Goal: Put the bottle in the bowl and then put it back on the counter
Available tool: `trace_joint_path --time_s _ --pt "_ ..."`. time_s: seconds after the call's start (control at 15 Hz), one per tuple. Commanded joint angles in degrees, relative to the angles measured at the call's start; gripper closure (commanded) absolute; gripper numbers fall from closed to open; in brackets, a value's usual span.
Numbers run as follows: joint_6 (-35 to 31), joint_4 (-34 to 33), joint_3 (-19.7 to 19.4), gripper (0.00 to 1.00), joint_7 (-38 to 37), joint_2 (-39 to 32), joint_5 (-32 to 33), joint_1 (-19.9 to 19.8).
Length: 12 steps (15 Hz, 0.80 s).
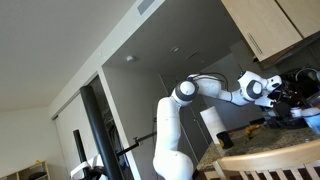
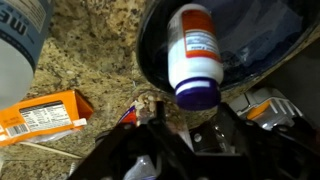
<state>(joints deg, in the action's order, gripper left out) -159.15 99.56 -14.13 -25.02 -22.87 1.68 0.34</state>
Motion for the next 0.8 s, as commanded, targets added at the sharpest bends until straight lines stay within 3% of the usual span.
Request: trace_joint_path --time_s 0.0,0.13,0.47,0.6,0.67,0.73 --pt "-1.5 -0.2 4.5 0.12 7.6 0.5 -4.0 -3.7" --pt "-1.8 -0.4 6.4 0.02 11.0 0.8 -6.0 -5.0" --pt "-5.3 -1.4 9.2 0.0 16.1 0.0 -9.9 -7.0" --pt "-12.6 -1.9 10.9 0.0 17.9 -1.2 -11.6 -8.1" --pt "-17.4 7.1 10.9 0.0 17.7 6.7 -10.5 -6.1" --pt "-21.3 8.4 12.9 0.0 19.5 7.8 -11.0 -7.1"
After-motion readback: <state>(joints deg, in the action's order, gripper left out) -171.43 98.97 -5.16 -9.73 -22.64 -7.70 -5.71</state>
